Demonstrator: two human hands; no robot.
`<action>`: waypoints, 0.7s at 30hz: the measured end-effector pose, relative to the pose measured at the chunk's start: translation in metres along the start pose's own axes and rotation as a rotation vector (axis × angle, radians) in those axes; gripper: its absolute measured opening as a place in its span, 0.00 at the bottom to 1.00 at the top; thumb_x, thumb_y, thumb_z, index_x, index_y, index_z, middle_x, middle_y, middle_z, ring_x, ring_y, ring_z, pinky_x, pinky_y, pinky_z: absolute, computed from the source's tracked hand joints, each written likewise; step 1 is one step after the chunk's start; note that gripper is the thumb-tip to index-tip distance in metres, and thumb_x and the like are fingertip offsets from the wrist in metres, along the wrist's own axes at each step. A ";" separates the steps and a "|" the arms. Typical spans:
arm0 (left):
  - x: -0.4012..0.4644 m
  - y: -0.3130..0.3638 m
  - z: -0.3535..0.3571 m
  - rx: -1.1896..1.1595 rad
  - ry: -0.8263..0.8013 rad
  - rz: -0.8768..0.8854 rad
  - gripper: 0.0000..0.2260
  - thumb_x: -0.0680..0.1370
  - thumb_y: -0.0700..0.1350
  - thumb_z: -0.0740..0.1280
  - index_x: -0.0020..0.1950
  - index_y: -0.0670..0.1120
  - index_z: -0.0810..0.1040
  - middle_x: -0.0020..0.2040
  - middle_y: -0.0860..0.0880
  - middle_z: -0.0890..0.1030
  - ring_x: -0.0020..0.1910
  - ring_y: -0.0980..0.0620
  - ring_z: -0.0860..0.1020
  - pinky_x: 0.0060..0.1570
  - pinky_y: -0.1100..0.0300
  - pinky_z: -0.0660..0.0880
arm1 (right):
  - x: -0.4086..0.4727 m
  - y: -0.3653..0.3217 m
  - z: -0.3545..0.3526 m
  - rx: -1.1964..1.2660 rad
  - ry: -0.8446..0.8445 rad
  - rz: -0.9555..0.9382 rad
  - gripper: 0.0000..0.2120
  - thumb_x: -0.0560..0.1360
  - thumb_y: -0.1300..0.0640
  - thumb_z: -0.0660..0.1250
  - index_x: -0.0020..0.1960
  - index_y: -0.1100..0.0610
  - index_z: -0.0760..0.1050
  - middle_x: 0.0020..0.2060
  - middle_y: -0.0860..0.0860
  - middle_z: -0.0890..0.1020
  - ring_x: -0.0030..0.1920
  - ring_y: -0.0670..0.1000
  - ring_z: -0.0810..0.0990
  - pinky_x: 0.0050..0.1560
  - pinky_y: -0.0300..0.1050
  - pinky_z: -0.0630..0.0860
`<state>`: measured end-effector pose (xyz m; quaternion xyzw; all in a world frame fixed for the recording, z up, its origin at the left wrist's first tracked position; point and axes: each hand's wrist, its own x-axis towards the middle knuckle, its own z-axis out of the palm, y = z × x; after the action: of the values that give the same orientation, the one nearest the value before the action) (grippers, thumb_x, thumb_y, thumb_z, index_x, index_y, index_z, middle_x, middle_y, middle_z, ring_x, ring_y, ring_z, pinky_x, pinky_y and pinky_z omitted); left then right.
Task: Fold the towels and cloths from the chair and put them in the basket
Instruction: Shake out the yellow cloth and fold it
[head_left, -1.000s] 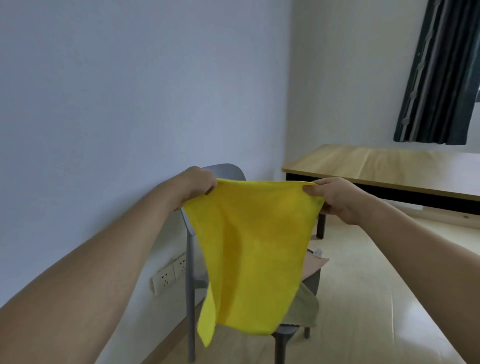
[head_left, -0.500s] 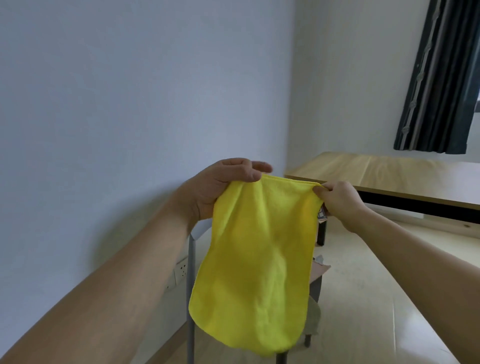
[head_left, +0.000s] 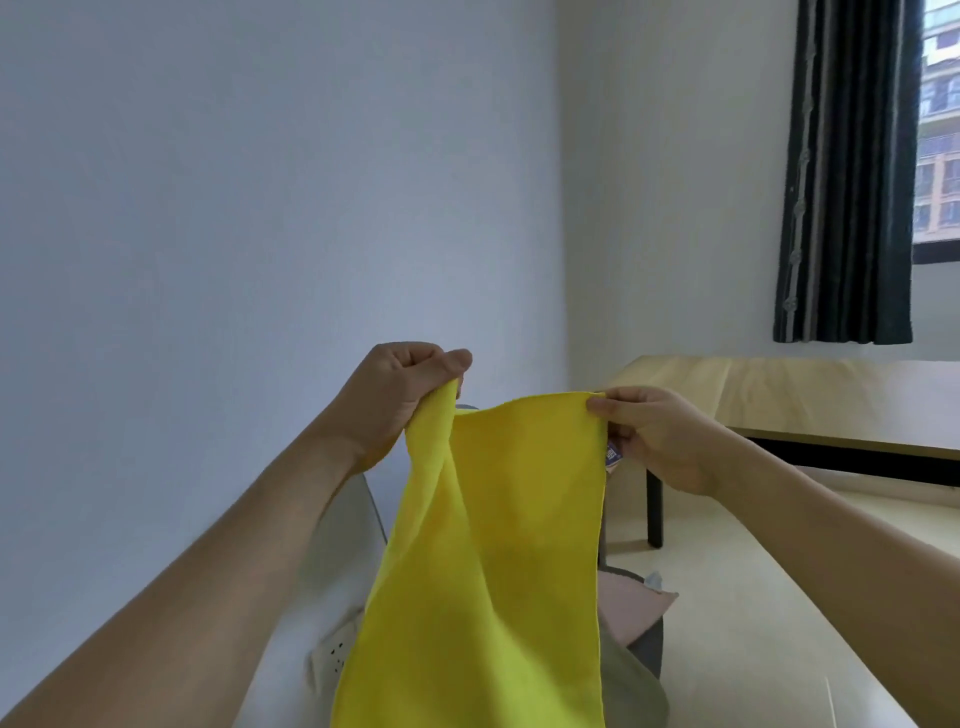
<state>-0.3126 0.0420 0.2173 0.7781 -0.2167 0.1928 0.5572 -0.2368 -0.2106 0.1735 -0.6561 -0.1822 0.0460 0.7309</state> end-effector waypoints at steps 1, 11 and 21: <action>0.000 0.006 0.001 0.039 -0.035 0.002 0.17 0.80 0.45 0.64 0.35 0.35 0.73 0.31 0.44 0.70 0.28 0.55 0.69 0.32 0.68 0.68 | 0.000 -0.002 0.004 0.010 -0.005 -0.018 0.09 0.78 0.64 0.63 0.56 0.64 0.77 0.49 0.61 0.81 0.49 0.57 0.79 0.56 0.49 0.77; 0.001 0.018 0.017 0.379 -0.080 -0.011 0.11 0.79 0.36 0.64 0.49 0.50 0.83 0.44 0.55 0.83 0.44 0.58 0.79 0.45 0.66 0.74 | -0.004 -0.011 0.044 -0.397 0.184 -0.193 0.20 0.75 0.70 0.54 0.35 0.55 0.78 0.35 0.58 0.74 0.33 0.53 0.70 0.38 0.46 0.69; -0.003 0.016 0.022 0.285 0.061 -0.004 0.05 0.76 0.39 0.69 0.47 0.49 0.77 0.40 0.50 0.81 0.39 0.56 0.76 0.39 0.62 0.72 | -0.031 -0.020 0.044 -0.524 -0.073 -0.232 0.17 0.73 0.57 0.71 0.61 0.49 0.74 0.55 0.49 0.76 0.54 0.48 0.76 0.57 0.43 0.74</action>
<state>-0.3222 0.0166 0.2217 0.8434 -0.1686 0.2443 0.4479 -0.2835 -0.1813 0.1896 -0.7952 -0.2879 -0.0631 0.5299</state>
